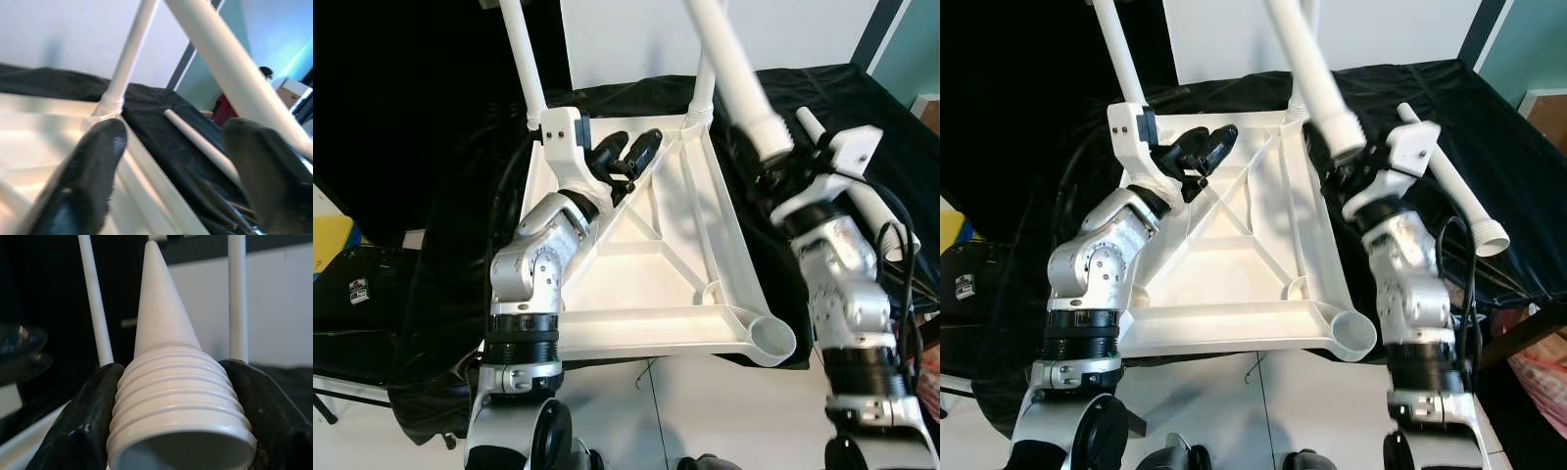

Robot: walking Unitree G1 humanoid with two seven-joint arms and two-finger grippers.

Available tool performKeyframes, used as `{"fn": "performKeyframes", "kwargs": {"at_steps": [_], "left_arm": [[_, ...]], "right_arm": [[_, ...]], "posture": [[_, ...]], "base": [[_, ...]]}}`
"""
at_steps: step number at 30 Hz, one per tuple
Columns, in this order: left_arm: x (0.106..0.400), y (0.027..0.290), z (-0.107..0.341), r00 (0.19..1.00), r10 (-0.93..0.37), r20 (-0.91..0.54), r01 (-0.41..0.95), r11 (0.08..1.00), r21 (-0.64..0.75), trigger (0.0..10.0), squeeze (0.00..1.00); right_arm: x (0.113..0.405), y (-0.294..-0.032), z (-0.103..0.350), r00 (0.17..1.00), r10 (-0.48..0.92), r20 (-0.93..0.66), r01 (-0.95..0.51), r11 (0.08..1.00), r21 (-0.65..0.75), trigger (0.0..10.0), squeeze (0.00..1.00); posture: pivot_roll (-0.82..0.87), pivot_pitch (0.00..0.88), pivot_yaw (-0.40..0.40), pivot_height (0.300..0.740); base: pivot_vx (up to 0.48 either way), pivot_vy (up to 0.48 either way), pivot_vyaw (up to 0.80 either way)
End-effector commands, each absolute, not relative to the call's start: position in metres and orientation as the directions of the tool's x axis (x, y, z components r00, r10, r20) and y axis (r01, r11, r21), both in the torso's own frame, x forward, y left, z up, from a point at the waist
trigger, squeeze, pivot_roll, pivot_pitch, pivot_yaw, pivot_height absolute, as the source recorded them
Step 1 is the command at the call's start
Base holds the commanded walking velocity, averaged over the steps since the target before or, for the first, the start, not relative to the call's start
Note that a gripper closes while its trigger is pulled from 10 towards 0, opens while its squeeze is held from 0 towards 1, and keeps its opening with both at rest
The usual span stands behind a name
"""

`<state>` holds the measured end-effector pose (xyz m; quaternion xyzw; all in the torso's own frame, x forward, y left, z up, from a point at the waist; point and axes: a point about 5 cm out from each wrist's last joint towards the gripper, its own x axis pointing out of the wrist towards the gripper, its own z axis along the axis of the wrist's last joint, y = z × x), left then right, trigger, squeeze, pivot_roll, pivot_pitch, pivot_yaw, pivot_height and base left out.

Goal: Building children table

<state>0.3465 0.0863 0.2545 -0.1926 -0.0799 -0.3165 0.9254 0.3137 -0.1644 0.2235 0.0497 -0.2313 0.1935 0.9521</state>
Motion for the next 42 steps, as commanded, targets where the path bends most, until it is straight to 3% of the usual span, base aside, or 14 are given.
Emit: {"fn": "performKeyframes", "kwargs": {"at_steps": [1,6,7,14,20,25,42], "left_arm": [[0.35,0.084,0.247,0.785,-0.575,0.23,0.617,0.692,-0.376,10.0,1.0],[0.353,0.082,0.237,0.776,-0.604,0.184,0.61,0.642,-0.465,10.0,1.0],[0.354,0.08,0.23,0.764,-0.627,0.149,0.602,0.611,-0.515,10.0,0.0],[0.357,0.071,0.225,0.733,-0.668,0.133,0.577,0.505,-0.642,10.0,0.0],[0.358,0.067,0.226,0.721,-0.68,0.134,0.57,0.472,-0.672,10.0,0.0],[0.365,0.066,0.231,0.699,-0.695,0.17,0.577,0.408,-0.708,10.0,0.0],[0.386,0.101,0.234,0.764,-0.63,0.14,0.512,0.46,-0.726,10.0,0.0]], "right_arm": [[0.308,-0.161,0.222,0.812,0.36,0.46,-0.402,0.916,-0.008,10.0,0.0],[0.301,-0.156,0.208,0.828,0.372,0.42,-0.411,0.912,0.003,10.0,0.0],[0.296,-0.152,0.201,0.833,0.381,0.401,-0.42,0.908,0.009,10.0,0.0],[0.284,-0.141,0.188,0.838,0.411,0.359,-0.444,0.896,0.01,10.0,0.0],[0.28,-0.137,0.186,0.837,0.421,0.349,-0.454,0.891,0.014,10.0,0.0],[0.266,-0.128,0.179,0.81,0.509,0.291,-0.534,0.846,0.004,10.0,0.0],[0.235,-0.126,0.169,0.73,0.661,0.174,-0.671,0.742,0.0,10.0,0.0]], "posture": [[-0.06,0.079,0.005,0.74],[-0.06,0.08,0.015,0.74],[-0.07,0.084,0.026,0.74],[-0.09,0.092,0.043,0.74],[-0.09,0.095,0.047,0.74],[-0.12,0.109,0.061,0.74],[-0.15,0.122,0.087,0.74]], "base": [[0.0,0.0,0.0],[0.0,0.0,0.0],[0.0,0.0,0.0],[0.0,0.0,0.0],[0.0,0.0,0.0],[0.0,0.0,0.0],[0.0,0.0,0.0]]}}
